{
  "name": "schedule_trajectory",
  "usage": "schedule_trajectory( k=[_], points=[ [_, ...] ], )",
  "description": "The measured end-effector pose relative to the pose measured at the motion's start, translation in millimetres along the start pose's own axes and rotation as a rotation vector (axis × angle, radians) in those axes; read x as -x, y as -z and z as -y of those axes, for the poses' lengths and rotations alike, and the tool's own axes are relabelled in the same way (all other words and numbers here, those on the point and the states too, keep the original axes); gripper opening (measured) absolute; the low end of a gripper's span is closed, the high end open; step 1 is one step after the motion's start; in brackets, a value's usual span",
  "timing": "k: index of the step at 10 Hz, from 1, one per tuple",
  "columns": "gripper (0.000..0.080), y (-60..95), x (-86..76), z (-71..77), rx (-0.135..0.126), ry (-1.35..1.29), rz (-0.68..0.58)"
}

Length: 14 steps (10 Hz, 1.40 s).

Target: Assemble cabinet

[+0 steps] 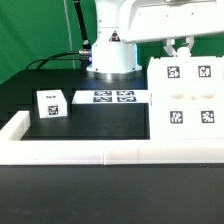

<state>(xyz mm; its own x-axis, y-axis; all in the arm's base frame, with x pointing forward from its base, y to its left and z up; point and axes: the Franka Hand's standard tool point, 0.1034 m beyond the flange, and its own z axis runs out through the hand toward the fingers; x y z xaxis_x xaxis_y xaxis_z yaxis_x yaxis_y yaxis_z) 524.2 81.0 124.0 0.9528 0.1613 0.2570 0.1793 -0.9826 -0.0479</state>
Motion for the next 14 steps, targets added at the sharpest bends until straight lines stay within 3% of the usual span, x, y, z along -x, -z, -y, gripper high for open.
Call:
schedule_trajectory(
  k=[3, 6, 9, 11, 14],
  points=[
    [0.0002, 5.8, -5.0, -4.9, 0.002, -0.001, -0.006],
    [0.0002, -3.9, -19.5, 9.4, -0.015, -0.028, 0.016],
    [0.0002, -4.7, -18.6, 16.0, -0.023, -0.051, 0.044],
    [0.0002, -6.7, -1.3, 10.4, -0.013, -0.047, 0.034],
    [0.0002, 3.8, 22.1, 5.7, 0.001, -0.033, 0.020]
  ],
)
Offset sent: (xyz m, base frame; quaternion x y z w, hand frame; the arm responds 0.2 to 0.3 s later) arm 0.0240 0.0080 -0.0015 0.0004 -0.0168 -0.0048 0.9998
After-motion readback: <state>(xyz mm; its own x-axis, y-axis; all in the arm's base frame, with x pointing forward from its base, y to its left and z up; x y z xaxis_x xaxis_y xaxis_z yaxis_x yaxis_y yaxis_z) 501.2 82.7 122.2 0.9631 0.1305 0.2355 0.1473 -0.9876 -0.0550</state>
